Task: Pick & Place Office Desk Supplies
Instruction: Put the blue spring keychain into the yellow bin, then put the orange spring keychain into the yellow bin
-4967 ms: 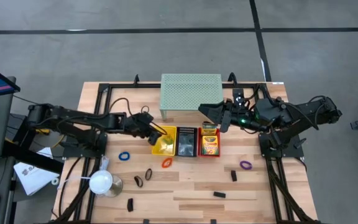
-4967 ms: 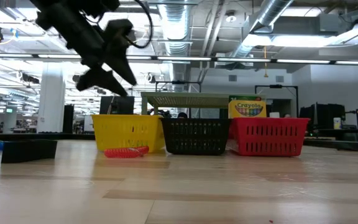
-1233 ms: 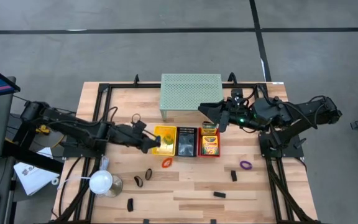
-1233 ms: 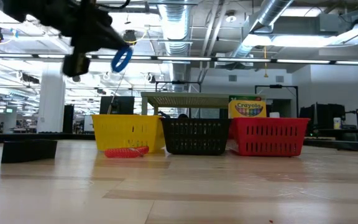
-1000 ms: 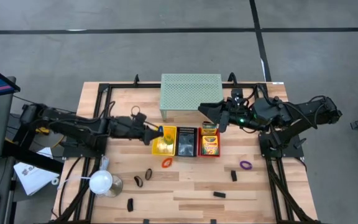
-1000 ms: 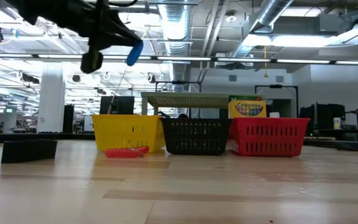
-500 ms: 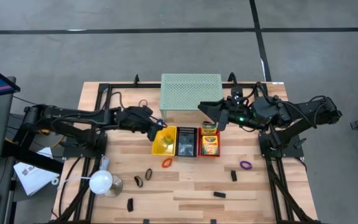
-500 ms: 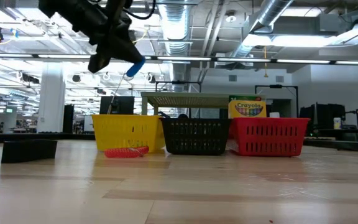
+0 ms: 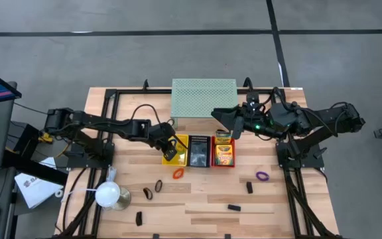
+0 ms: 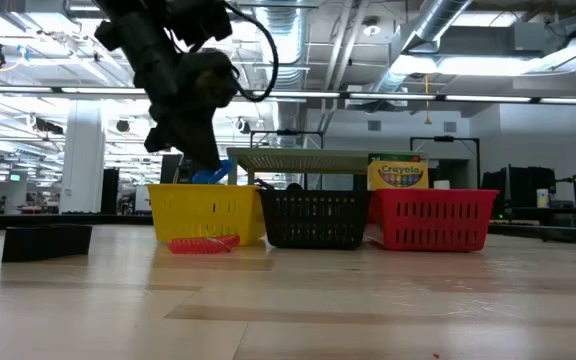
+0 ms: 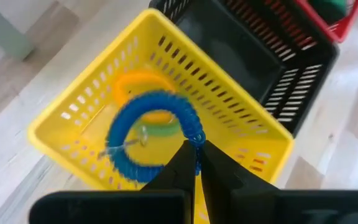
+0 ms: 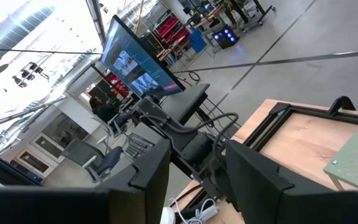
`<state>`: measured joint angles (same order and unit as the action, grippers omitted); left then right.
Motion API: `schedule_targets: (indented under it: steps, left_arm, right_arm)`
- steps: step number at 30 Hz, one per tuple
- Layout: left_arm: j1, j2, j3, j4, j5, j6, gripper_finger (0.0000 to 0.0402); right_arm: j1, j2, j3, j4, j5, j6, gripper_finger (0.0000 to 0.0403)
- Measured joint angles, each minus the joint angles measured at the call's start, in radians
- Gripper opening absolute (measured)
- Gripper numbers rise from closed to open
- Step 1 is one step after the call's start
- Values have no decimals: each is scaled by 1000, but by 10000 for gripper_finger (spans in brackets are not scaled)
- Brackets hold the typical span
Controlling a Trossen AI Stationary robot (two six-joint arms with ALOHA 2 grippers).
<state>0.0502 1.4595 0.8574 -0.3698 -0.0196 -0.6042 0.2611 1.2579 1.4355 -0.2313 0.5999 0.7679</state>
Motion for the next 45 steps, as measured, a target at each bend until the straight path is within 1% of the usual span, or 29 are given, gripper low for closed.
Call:
schedule_targets:
  steps: [11,14,17,25,28,30,33,36,41,43,45]
  left_arm:
    - [3,4,0,10,-6,-2,4]
    - [3,4,0,11,-6,-9,16]
    - [7,4,0,11,-6,-31,46]
    - [8,-3,-1,19,-37,-39,153]
    - [7,-15,-2,19,-37,-33,179]
    - [1,-32,-1,35,-32,-31,189]
    - [-6,-85,-1,52,2,-32,193]
    - [-26,-159,-1,58,51,-31,188]
    - [-77,-281,0,121,215,-37,172]
    - [-108,-319,0,126,250,-69,168]
    - [-148,-347,1,140,256,-98,165]
  right_arm:
    - [0,0,0,-4,0,1,154]
    - [0,0,0,-9,0,-1,154]
    - [0,0,0,-12,0,-1,154]
    - [5,0,0,-24,0,-1,154]
    - [7,0,0,-24,0,-1,154]
    - [7,0,0,-25,0,-1,154]
    - [7,0,0,-28,0,0,154]
    - [7,0,0,-29,0,0,154]
    - [7,0,0,-30,0,0,154]
    - [7,0,0,-28,0,0,154]
    - [6,0,0,-28,0,0,154]
